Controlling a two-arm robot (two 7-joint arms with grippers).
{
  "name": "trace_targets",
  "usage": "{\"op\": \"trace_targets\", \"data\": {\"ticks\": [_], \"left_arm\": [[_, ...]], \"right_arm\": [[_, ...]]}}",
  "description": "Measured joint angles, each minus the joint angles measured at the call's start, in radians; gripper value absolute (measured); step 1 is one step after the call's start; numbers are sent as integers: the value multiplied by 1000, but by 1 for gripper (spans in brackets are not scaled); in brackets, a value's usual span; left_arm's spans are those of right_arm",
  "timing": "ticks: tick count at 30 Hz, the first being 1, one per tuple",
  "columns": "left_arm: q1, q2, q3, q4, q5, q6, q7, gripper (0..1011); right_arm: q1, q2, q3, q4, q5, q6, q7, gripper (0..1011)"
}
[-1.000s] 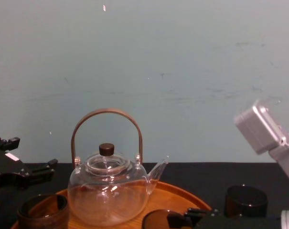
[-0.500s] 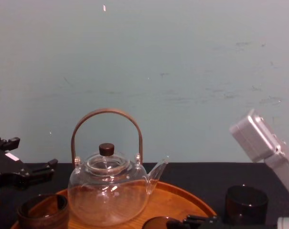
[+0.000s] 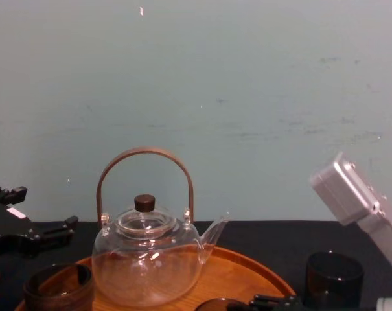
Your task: Pick up the glass from the table and place it on the tray.
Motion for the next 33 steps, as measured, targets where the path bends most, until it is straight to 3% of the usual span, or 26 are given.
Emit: {"op": "trace_targets", "data": {"ticks": [4, 10, 27, 33], "left_arm": [[0, 0, 0, 0, 0, 0, 0, 1001], [0, 0, 0, 0, 0, 0, 0, 1002], [0, 0, 0, 0, 0, 0, 0, 1001], [0, 0, 0, 0, 0, 0, 0, 1001]], "right_arm": [[0, 0, 0, 0, 1, 0, 0, 908], [-1, 0, 1, -1, 2, 0, 0, 1002], [-1, 0, 2, -1, 4, 1, 1, 1002], [-31, 38, 30, -45, 34, -3, 14, 1002]]}}
